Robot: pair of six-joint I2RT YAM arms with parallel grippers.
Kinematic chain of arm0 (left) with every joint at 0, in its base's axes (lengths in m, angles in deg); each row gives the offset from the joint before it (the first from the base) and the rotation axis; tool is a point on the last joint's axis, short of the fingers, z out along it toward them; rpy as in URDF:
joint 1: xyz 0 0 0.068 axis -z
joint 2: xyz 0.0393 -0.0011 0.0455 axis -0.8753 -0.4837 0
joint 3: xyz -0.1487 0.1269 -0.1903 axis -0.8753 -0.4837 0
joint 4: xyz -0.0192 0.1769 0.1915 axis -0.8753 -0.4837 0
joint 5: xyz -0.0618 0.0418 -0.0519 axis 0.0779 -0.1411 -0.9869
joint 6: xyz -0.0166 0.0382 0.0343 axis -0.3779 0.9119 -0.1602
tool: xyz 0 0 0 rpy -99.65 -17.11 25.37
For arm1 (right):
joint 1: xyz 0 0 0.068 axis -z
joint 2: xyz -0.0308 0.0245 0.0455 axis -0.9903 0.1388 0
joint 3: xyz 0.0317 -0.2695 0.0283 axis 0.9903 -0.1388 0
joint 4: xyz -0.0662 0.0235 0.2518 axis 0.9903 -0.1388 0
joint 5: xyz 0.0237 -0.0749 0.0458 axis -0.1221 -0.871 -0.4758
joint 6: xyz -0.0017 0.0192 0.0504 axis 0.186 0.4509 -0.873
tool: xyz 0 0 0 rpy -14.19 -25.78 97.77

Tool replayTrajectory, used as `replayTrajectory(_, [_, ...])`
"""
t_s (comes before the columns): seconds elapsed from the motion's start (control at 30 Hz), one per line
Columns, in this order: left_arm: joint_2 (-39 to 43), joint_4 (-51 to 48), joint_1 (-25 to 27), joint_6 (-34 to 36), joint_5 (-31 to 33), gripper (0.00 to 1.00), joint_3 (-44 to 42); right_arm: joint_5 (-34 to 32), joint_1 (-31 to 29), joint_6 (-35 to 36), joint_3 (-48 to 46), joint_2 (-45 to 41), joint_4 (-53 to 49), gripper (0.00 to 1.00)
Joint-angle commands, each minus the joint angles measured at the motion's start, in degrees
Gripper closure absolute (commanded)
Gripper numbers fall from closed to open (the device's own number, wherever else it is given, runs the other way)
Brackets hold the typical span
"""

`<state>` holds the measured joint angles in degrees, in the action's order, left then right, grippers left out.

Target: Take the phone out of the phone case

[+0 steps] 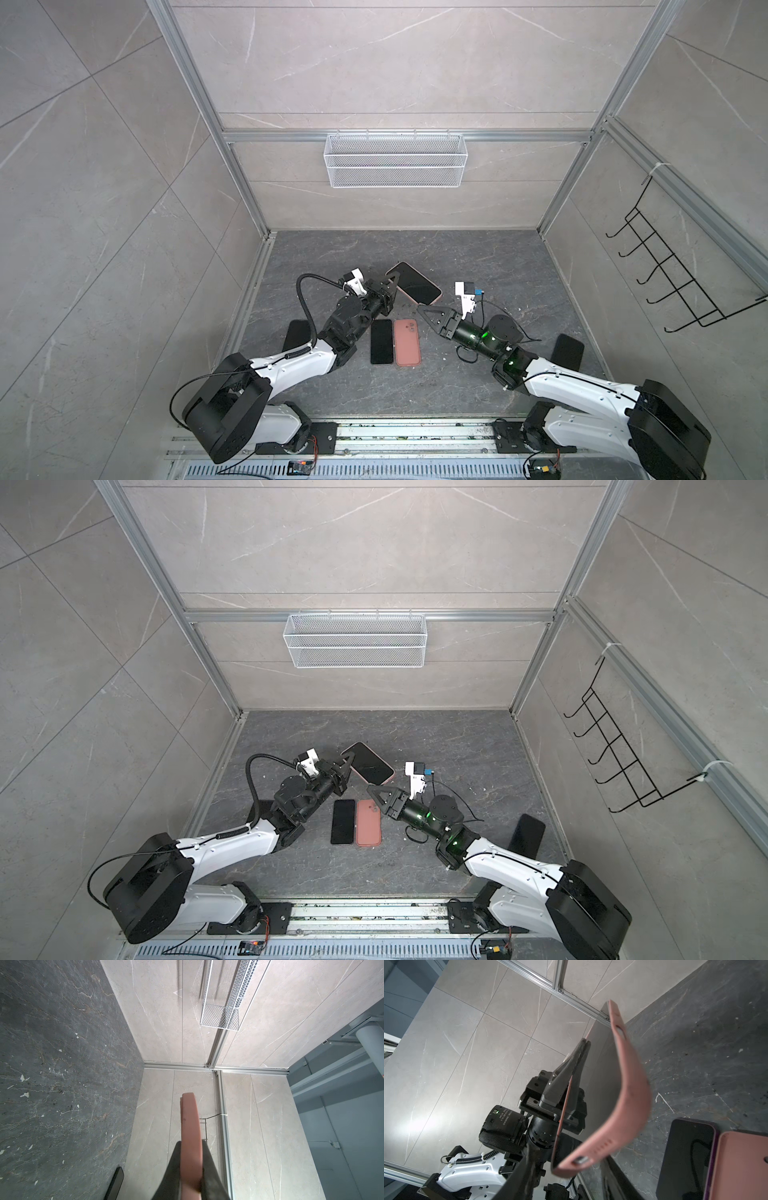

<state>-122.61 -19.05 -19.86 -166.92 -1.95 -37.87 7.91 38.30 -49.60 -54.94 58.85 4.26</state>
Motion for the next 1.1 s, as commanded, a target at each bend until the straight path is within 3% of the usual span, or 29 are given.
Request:
replayTrajectory(0.0, [2.0, 6.7, 0.0, 1.4, 1.0, 1.0, 0.1, 1.1, 0.5, -3.2, -0.2, 0.8, 6.8, 0.53])
replayTrajectory(0.47, [1.9, 6.3, 0.1, 1.7, 1.4, 1.0, 0.2, 1.4, 0.8, -4.8, -1.7, 2.0, 10.3, 0.86])
replayTrajectory(0.67, [2.0, 4.2, 0.2, 1.3, 0.7, 1.0, 1.5, 1.6, 0.9, -1.9, -2.2, 2.1, 7.9, 1.0])
replayTrajectory(0.77, [2.5, 0.7, 0.2, 0.6, -0.3, 1.0, 3.0, 2.0, 0.9, 7.1, -1.1, -0.3, -3.0, 1.0])
replayTrajectory(0.87, [3.0, -3.9, 0.2, 0.1, -1.6, 1.0, 4.9, -2.3, 0.3, 17.4, -0.8, -3.6, -15.6, 1.0])
replayTrajectory(0.97, [2.9, -5.4, 0.1, -0.9, -2.2, 1.0, 5.8, -6.9, -0.3, 26.2, -0.8, -5.8, -23.1, 1.0])
replayTrajectory(1.07, [1.8, -6.6, 0.1, -1.1, -3.6, 1.0, 8.0, -9.3, -0.6, 32.4, -1.6, -6.5, -24.3, 1.0])
